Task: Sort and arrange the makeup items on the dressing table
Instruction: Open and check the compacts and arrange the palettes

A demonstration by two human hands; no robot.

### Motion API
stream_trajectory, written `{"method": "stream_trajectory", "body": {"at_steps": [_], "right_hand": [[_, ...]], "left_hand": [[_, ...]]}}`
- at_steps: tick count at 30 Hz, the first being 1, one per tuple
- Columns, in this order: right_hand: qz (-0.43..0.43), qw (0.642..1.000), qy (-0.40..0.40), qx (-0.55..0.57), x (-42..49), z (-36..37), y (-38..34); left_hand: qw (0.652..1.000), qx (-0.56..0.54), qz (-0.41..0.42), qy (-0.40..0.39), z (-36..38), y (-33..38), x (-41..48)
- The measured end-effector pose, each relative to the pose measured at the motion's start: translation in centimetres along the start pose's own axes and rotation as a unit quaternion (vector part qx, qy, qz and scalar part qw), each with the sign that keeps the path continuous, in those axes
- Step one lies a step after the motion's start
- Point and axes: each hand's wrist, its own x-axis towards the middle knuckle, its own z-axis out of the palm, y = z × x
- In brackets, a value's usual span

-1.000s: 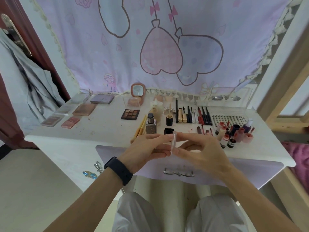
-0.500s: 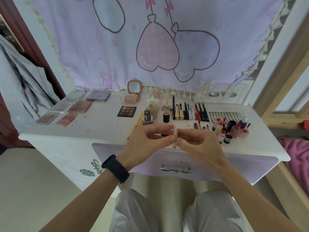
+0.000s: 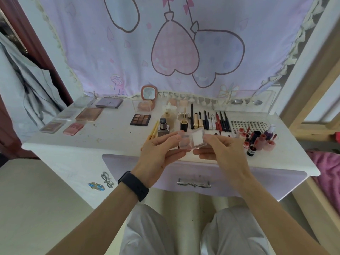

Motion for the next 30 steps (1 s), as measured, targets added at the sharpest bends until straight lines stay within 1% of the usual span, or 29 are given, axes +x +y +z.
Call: {"method": "stream_trajectory", "body": {"at_steps": [3, 6, 9, 12, 14, 17, 19, 21, 22, 23, 25, 27, 28, 30], "right_hand": [[0.048, 0.997, -0.010, 0.063, 0.1, -0.2, 0.2], [0.049, 0.996, -0.028, 0.069, 0.0, -0.3, 0.5], [0.039, 0.997, -0.042, 0.056, -0.3, -0.4, 1.0], [0.053, 0.994, -0.059, 0.069, -0.7, -0.9, 1.6], [0.084, 0.989, -0.072, 0.100, -0.9, -1.1, 1.4], [0.125, 0.982, -0.107, 0.091, -0.7, -1.6, 0.9], [0.145, 0.975, -0.131, 0.105, -0.3, -1.9, 0.7], [0.159, 0.969, -0.133, 0.137, -0.1, -1.9, 0.2], [0.155, 0.972, -0.127, 0.122, 0.1, -1.9, 0.0], [0.144, 0.979, -0.119, 0.084, 0.1, -1.8, -0.2], [0.098, 0.990, -0.098, -0.002, 0.2, -1.6, -0.4], [0.064, 0.995, -0.068, -0.027, 0.3, -1.6, -0.7], [0.062, 0.996, -0.051, -0.026, 0.4, -1.7, -0.7], [0.074, 0.997, -0.026, -0.020, 0.4, -1.8, -0.8]], "left_hand": [[1.000, 0.004, 0.001, 0.005, -0.2, 0.2, 0.0], [0.999, 0.033, 0.004, 0.010, -0.3, 0.5, 0.0], [0.995, 0.094, 0.011, 0.028, -0.4, 0.8, 0.0], [0.982, 0.183, 0.043, 0.028, -0.3, 1.6, 0.1], [0.955, 0.288, 0.073, -0.001, 0.1, 2.7, 0.6], [0.880, 0.461, 0.093, -0.069, 1.1, 4.7, 1.9], [0.835, 0.534, 0.098, -0.091, 1.9, 5.7, 2.7], [0.802, 0.579, 0.104, -0.106, 2.8, 6.5, 3.4], [0.789, 0.593, 0.107, -0.121, 3.2, 6.8, 3.7], [0.775, 0.607, 0.109, -0.141, 3.6, 7.1, 4.0], [0.744, 0.635, 0.118, -0.172, 4.5, 7.3, 4.3], [0.722, 0.655, 0.140, -0.173, 5.2, 7.2, 4.4], [0.721, 0.656, 0.153, -0.163, 5.4, 7.1, 4.4], [0.735, 0.642, 0.184, -0.120, 5.7, 6.5, 4.2]]}}
